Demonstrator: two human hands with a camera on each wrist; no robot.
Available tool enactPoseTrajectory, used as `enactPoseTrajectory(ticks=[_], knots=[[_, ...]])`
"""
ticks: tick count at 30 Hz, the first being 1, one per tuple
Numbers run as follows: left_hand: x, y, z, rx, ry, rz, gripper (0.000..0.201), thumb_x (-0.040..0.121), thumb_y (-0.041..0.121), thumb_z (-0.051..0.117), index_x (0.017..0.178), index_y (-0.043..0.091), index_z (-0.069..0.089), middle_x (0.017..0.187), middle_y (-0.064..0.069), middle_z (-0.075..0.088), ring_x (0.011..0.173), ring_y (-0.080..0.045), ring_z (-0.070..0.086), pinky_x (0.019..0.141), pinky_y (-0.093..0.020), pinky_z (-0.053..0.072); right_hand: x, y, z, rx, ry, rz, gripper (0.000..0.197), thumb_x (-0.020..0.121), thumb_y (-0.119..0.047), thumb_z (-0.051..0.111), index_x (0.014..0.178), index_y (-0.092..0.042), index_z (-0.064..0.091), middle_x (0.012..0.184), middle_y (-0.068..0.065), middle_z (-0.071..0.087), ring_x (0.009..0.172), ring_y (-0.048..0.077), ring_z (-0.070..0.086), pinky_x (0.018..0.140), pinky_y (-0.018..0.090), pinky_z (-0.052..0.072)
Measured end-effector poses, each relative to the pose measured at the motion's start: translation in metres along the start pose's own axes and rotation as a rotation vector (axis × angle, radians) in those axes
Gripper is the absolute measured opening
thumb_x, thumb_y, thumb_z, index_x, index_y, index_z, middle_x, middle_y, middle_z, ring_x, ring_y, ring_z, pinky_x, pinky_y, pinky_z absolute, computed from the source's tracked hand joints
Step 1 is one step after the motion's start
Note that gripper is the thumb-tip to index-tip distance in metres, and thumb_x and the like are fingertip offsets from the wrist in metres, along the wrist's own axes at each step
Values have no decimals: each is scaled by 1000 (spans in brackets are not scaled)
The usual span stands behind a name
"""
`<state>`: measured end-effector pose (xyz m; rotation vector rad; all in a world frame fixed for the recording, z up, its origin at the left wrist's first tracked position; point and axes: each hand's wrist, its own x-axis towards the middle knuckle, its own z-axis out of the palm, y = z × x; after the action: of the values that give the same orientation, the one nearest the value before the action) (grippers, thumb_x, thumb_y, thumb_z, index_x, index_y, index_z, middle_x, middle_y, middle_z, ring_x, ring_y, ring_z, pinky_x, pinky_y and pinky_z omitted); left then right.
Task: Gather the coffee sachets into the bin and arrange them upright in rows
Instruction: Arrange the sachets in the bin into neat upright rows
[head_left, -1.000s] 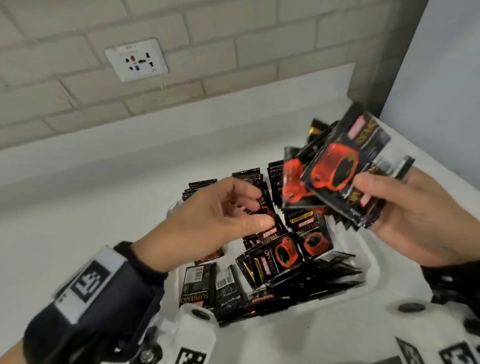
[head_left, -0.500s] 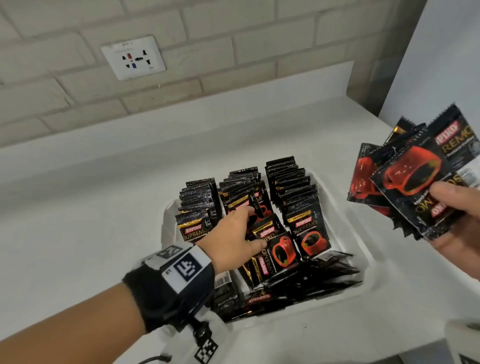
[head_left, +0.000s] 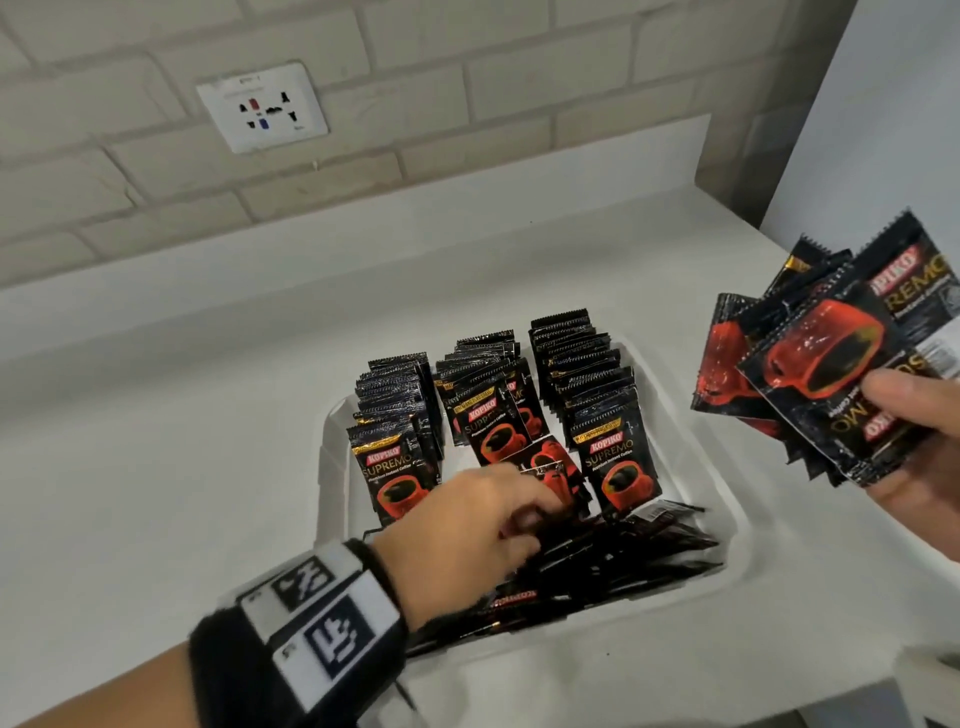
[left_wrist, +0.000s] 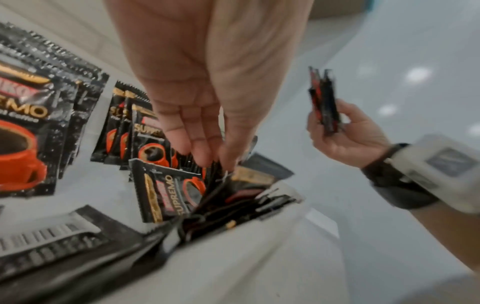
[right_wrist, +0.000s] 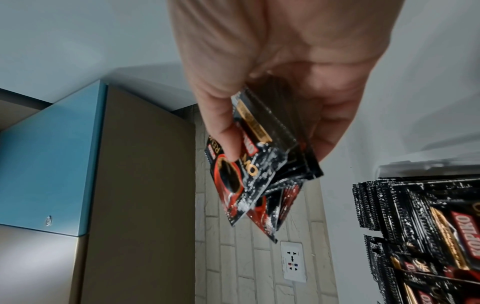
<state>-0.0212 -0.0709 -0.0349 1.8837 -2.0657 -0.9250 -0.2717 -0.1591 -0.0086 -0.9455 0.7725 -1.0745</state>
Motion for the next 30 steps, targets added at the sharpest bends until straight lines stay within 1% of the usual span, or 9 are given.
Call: enactPoseTrajectory(ticks=[6, 10, 13, 16, 18, 21, 23, 26, 30], knots=[[-12, 7, 5, -91, -136, -46, 39, 87, 45, 56, 124, 32, 58, 115, 12, 58, 101, -1, 54, 88, -18, 45, 1, 0, 4, 26, -67, 49, 28, 61, -17, 58, 80, -25, 76, 84, -3, 74, 74, 12, 71, 55, 22, 55], [-7, -1, -3, -251, 13, -145, 20, 84, 46, 58, 101, 36, 63, 92, 18, 63, 79, 7, 57, 72, -13, 47, 3, 0, -3, 47, -95, 32, 46, 47, -25, 71, 93, -24, 75, 95, -1, 73, 87, 15, 70, 65, 29, 57], [6, -19, -12, -202, 199, -253, 9, 88, 34, 59, 84, 27, 55, 83, 13, 57, 67, 4, 50, 59, -9, 38, 5, -5, 10, 388, -294, 164, 44, 82, 1, 49, 126, -3, 56, 125, 25, 56, 119, 32, 53, 97, 39, 45], [16, -34, -15, -149, 156, -389, 17, 90, 32, 59, 91, 22, 46, 92, 6, 54, 78, -5, 51, 61, -14, 38, 4, -3, 3, 401, -260, 102, 44, 78, 6, 49, 121, 1, 59, 120, 26, 58, 118, 28, 54, 98, 32, 45], [21, -39, -10, -177, 101, -444, 22, 89, 32, 60, 96, 21, 42, 94, 4, 53, 78, -6, 49, 61, -16, 39, -6, -5, 3, 369, -257, 62, 40, 95, 6, 31, 134, 12, 35, 136, 38, 36, 131, 44, 32, 111, 47, 25], [28, -42, -2, -331, 97, -500, 27, 86, 29, 65, 91, 21, 40, 93, 1, 53, 71, -9, 47, 66, -25, 45, -3, 11, -9, -77, -294, -19, 62, 49, -34, 88, 105, -14, 70, 106, 15, 69, 102, 30, 64, 82, 40, 54], [31, -41, 2, -422, 117, -540, 29, 85, 25, 68, 89, 20, 40, 93, -2, 52, 73, -12, 48, 77, -34, 50, -2, 13, 4, -248, -277, 19, 68, 34, -46, 89, 96, -24, 73, 93, 6, 73, 85, 22, 70, 72, 36, 57], [35, -40, 7, -531, 148, -586, 34, 83, 20, 69, 98, 14, 39, 93, -1, 47, 70, -12, 47, 69, -31, 51, -4, 23, 10, -482, -510, 185, 65, 34, -53, 86, 95, -35, 72, 90, 10, 73, 84, 28, 69, 76, 36, 55], [42, -43, 10, -516, 134, -631, 47, 80, 27, 73, 107, 13, 36, 91, 1, 48, 65, -7, 44, 54, -20, 40, 1, 30, 16, -661, -722, 335, 32, 66, -20, 73, 93, -35, 70, 85, 2, 72, 75, 16, 67, 66, 19, 53]])
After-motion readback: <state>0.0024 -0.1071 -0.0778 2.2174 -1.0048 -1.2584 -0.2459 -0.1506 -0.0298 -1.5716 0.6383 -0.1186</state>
